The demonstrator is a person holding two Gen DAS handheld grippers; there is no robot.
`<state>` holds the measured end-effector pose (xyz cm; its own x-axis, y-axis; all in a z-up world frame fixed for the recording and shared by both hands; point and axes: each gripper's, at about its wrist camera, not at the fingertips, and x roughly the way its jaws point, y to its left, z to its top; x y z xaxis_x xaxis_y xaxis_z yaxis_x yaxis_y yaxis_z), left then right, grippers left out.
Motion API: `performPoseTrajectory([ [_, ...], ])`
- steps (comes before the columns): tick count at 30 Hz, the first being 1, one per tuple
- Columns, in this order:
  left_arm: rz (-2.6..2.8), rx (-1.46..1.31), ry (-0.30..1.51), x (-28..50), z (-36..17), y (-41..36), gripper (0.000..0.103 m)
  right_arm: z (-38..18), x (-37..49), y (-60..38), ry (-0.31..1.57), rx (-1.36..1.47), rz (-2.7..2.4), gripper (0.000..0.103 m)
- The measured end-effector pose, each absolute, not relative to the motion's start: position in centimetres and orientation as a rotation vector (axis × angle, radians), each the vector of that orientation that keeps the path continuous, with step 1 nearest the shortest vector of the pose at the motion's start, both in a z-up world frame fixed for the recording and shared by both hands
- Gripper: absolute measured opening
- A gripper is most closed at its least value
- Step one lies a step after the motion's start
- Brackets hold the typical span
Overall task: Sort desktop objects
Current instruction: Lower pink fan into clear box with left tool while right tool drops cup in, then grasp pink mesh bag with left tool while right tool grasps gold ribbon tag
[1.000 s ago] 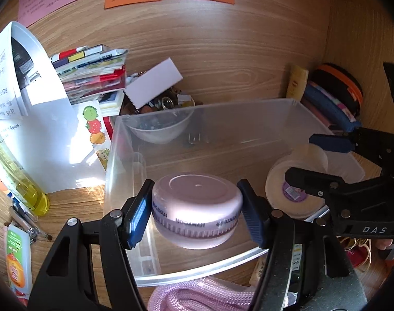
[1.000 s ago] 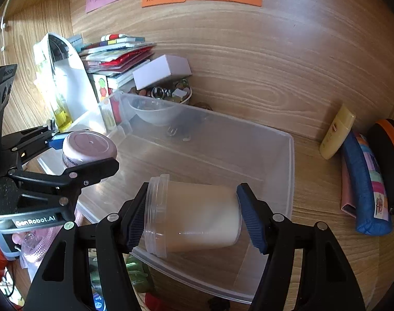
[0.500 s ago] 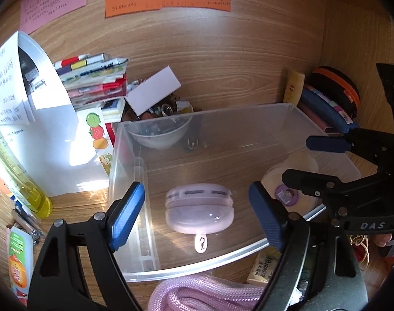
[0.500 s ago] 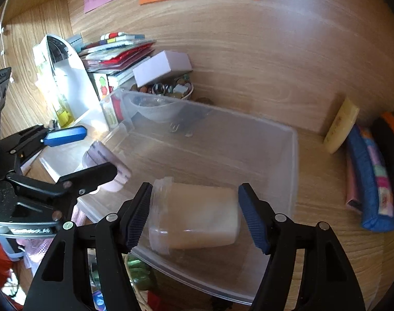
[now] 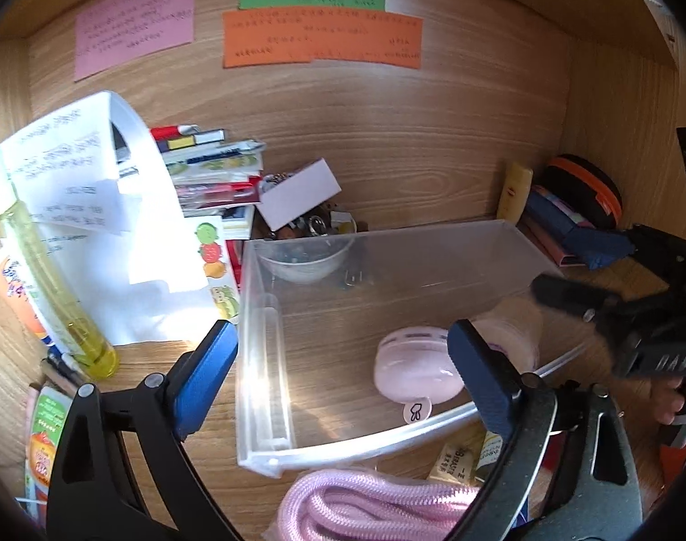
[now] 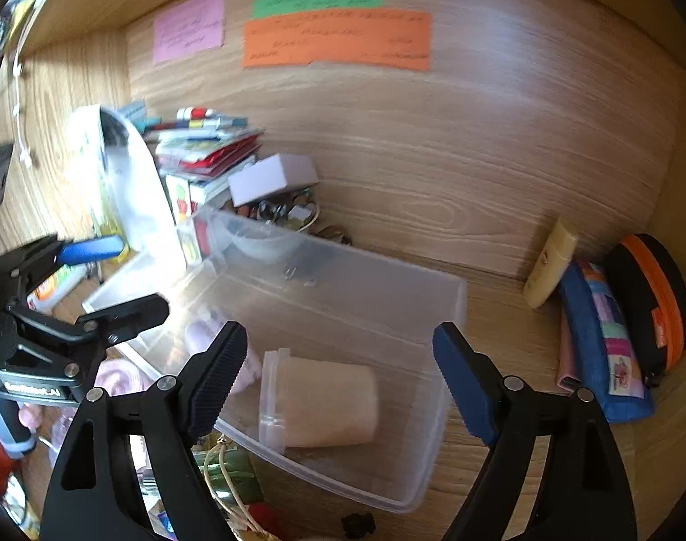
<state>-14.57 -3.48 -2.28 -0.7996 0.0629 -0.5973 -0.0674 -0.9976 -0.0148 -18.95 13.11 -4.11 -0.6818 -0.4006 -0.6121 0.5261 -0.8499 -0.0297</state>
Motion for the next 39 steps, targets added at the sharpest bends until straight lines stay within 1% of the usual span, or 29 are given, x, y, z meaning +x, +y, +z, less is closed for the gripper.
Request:
performPoseTrajectory([
  [2, 2.939, -0.955, 0.022, -13.9, -1.9, -3.6, 0.098, -3.3, -18.5, 13.8, 0.250, 0.818, -2.489, 0.083],
  [8, 2.995, -0.897, 0.066, -11.7, -0.6, -3.8, 0.099, -1.7, -15.0, 15.4, 0.257, 0.719, -2.557, 0.097],
  [9, 2.997, -0.889, 0.061, -11.3, -0.4, -3.9, 0.099, -1.6, -14.4, 15.6, 0.260, 0.709, -2.563, 0.098],
  [14, 3.000, -0.851, 0.006, -9.4, 0.9, -4.6, 0.100, -1.7, -12.0, 16.8, 0.263, 0.692, -2.573, 0.098],
  [18, 2.992, -0.824, 0.001, -7.9, 1.5, -4.7, 0.101, -2.1, -10.4, 18.1, 0.271, 0.692, -2.586, 0.098],
  [25, 2.941, -0.892, 0.029, -5.8, 0.3, -3.7, 0.101, -3.2, -8.6, 19.6, 0.279, 0.717, -2.597, 0.098],
  [30, 2.904, -0.940, 0.116, -4.8, -1.9, -2.1, 0.101, -4.4, -7.8, 20.6, 0.272, 0.754, -2.593, 0.098],
  [35, 2.866, -1.050, 0.226, -4.5, -4.8, -1.0, 0.101, -6.2, -7.4, 20.8, 0.263, 0.827, -2.569, 0.098],
  [39, 2.862, -1.052, 0.311, -4.0, -6.0, -0.4, 0.102, -7.5, -7.2, 20.6, 0.265, 0.874, -2.536, 0.098],
])
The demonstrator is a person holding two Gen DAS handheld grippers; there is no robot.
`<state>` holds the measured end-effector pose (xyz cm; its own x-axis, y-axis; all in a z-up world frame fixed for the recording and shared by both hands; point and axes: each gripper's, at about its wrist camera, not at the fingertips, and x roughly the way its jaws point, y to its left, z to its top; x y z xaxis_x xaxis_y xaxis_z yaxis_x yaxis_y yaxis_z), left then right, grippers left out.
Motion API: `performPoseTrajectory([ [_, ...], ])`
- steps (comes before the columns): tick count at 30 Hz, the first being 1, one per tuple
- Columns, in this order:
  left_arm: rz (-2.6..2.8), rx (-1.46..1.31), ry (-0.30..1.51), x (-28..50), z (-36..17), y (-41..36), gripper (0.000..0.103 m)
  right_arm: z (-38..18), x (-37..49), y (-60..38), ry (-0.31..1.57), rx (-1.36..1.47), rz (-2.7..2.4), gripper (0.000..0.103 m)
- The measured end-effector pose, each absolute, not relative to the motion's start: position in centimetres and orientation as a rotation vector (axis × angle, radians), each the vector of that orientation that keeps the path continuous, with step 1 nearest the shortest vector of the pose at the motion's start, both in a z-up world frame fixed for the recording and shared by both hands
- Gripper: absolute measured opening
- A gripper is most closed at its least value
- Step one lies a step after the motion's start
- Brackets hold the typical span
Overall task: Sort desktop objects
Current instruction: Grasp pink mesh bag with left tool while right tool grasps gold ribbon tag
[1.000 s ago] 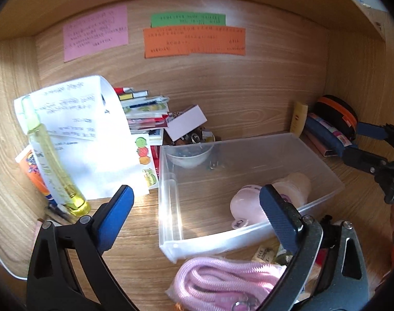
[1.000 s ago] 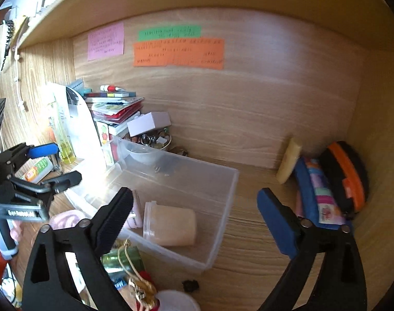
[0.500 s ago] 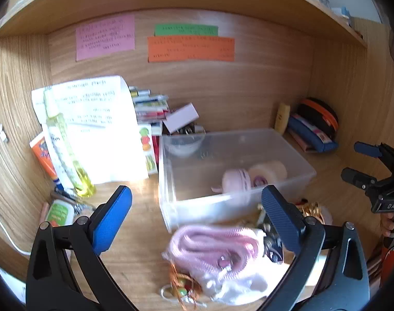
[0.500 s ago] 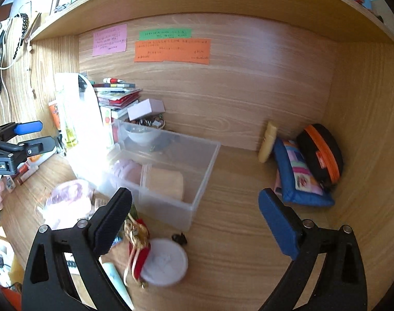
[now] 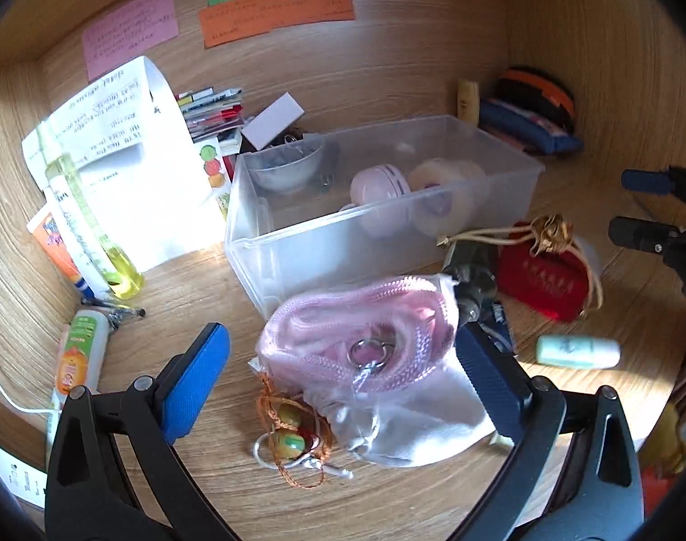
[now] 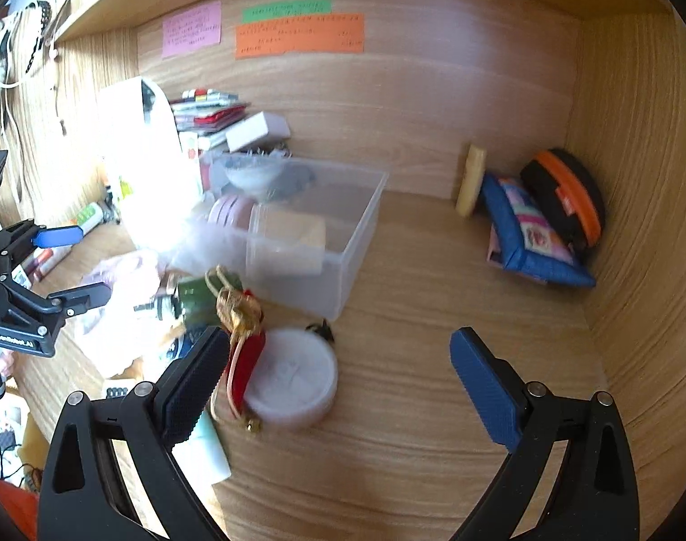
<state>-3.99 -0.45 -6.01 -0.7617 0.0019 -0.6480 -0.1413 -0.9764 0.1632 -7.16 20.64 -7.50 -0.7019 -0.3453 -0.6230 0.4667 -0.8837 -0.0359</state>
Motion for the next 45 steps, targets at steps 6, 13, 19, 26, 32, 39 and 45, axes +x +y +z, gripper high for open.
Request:
performPoseTrajectory([
  [6, 2.842, -1.078, 0.479, -4.5, -7.4, 0.7, 0.102, -8.8, -7.3, 19.3, 0.255, 0.934, -2.435, 0.098],
  [13, 2.832, -1.088, 0.560, -5.2, -7.6, 0.8, 0.102, -9.5, -8.1, 17.9, 0.275, 0.948, -2.374, 0.098],
  [19, 2.882, -1.028, 0.563, -5.3, -6.2, -0.1, 0.102, -9.5, -8.4, 16.6, 0.310, 0.946, -2.338, 0.098],
  [26, 2.949, -1.028, 0.356, -7.0, -4.9, -3.8, 0.102, -9.3, -9.5, 16.2, 0.251, 0.985, -2.251, 0.096],
  [32, 2.833, -1.075, 0.218, -8.3, -5.9, -4.3, 0.083, -10.1, -10.1, 15.9, 0.213, 1.034, -2.212, 0.076],
  [39, 2.772, -1.076, 0.250, -8.4, -6.7, -1.7, 0.057, -10.2, -10.2, 15.4, 0.249, 1.027, -2.218, 0.046],
  [45, 2.791, -1.064, 0.208, -8.1, -6.1, -0.8, 0.032, -9.6, -9.7, 15.4, 0.284, 0.953, -2.307, 0.022],
])
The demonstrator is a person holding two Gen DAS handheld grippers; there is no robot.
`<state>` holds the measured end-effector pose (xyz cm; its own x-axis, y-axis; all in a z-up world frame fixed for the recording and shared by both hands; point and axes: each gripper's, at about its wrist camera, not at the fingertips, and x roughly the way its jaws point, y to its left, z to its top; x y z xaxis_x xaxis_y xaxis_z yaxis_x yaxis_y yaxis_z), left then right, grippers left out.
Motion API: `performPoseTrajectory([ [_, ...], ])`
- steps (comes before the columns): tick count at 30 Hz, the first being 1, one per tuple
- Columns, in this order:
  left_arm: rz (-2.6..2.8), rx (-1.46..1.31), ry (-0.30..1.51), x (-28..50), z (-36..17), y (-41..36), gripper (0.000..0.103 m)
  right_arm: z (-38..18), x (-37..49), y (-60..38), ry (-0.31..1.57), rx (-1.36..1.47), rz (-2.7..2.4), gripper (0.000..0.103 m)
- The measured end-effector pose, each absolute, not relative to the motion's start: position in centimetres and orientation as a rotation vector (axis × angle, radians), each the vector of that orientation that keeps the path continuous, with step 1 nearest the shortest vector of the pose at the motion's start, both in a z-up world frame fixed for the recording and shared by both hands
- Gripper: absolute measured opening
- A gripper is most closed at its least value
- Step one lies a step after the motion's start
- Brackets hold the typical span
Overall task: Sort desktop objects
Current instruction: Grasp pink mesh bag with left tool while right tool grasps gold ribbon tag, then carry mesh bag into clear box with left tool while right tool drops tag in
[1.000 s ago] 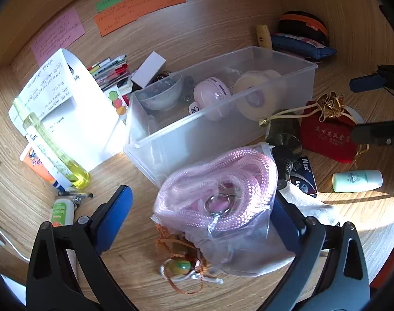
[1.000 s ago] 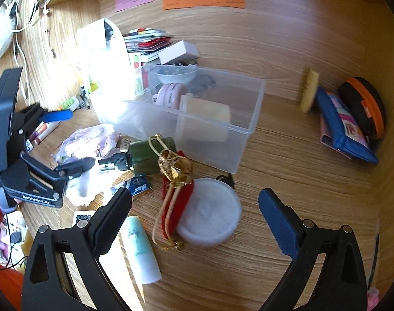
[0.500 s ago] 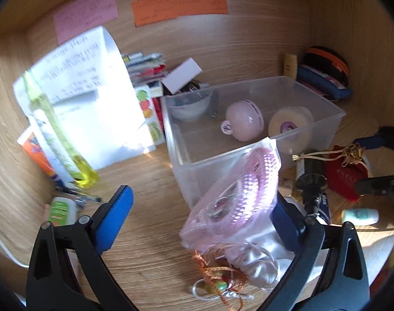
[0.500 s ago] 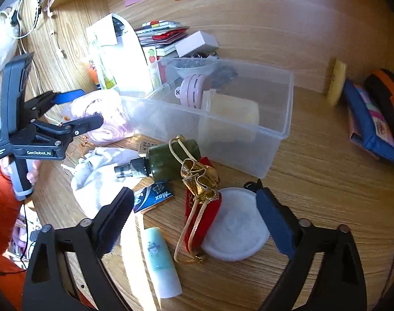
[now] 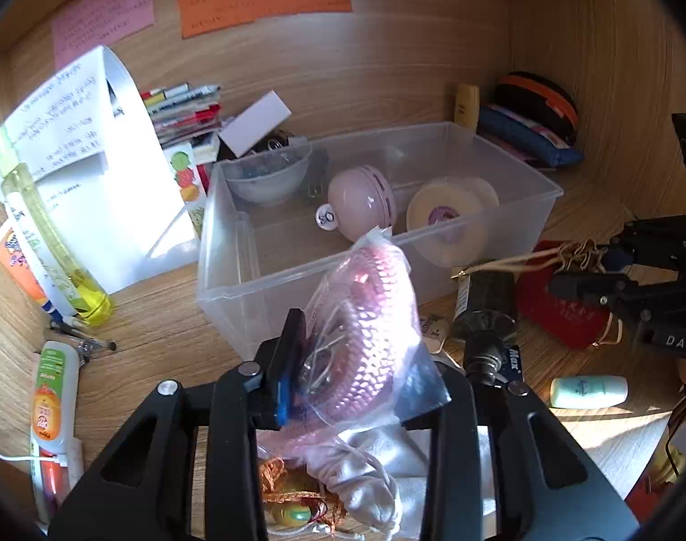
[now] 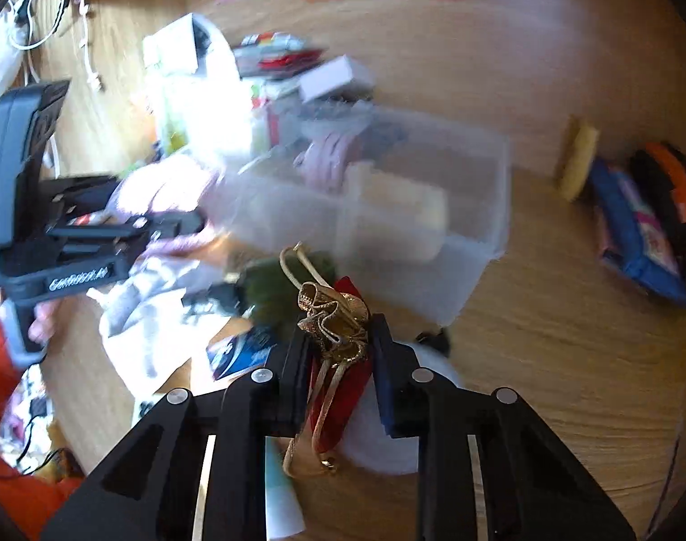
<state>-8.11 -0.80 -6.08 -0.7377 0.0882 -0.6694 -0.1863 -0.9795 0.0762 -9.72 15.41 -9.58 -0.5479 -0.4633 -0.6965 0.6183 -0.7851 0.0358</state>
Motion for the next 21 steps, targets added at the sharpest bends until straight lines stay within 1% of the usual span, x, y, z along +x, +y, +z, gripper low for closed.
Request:
performPoseTrajectory([
  [5, 2.837, -0.991, 0.128, -7.1, -4.1, -2.2, 0.027, -7.7, -9.2, 16.5, 0.229, 0.879, -2.329, 0.021],
  [12, 2.839, -0.885, 0.006, -6.1, -1.1, -3.7, 0.026, -5.5, -9.1, 17.0, 0.175, 0.831, -2.324, 0.021],
  [15, 2.818, -0.850, -0.073, -6.1, -0.2, -4.3, 0.026, -4.6, -9.5, 17.0, 0.146, 0.805, -2.335, 0.021],
  [21, 2.809, -0.803, -0.130, -6.4, 0.8, -4.7, 0.026, -2.3, -9.8, 17.6, 0.106, 0.737, -2.356, 0.021],
])
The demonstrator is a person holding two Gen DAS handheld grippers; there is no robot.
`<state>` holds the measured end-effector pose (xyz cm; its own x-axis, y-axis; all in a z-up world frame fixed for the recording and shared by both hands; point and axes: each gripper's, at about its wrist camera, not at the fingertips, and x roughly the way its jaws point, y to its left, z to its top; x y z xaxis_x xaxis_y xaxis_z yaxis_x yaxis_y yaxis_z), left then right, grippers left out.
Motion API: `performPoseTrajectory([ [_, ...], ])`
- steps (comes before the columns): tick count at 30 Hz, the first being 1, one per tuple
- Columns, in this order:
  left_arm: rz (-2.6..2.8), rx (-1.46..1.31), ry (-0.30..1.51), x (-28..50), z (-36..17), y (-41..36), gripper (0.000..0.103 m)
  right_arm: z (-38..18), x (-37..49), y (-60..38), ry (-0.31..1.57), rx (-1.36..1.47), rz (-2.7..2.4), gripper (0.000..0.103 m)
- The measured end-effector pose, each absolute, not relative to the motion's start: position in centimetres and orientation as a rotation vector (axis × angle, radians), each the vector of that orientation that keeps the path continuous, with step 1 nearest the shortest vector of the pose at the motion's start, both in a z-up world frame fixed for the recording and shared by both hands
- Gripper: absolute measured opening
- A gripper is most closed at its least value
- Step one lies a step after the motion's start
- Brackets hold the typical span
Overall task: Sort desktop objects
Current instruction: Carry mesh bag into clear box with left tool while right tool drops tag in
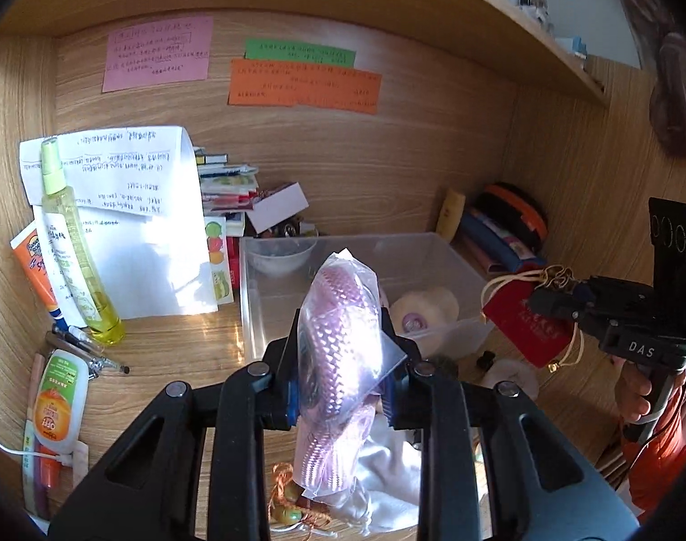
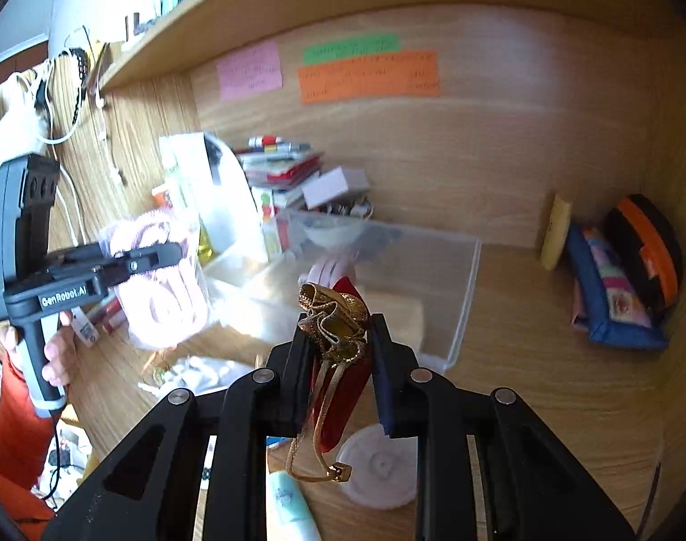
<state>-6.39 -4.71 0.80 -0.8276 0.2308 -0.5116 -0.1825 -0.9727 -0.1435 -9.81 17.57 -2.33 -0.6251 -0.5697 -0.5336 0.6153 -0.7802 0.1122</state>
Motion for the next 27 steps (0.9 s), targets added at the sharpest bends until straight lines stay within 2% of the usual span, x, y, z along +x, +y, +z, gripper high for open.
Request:
performPoseTrajectory([
  [5, 2.763, -0.756, -0.238, -7.0, 2.2, -5.5, 0.026, -0.5, -10.3, 18.1, 0.089, 0.684, -2.383, 0.021],
  [16, 2.776, -0.675, -0.321, -9.2, 4.7, -5.9, 0.026, 1.6, -13.3, 17.9, 0.055, 0.639, -2.427, 0.021],
  [27, 2.822, -0.643, -0.250, -13.0, 4.7, -4.0, 0.026, 1.6, -16.9, 16.3, 0.128, 0.636, -2.464, 0.022],
])
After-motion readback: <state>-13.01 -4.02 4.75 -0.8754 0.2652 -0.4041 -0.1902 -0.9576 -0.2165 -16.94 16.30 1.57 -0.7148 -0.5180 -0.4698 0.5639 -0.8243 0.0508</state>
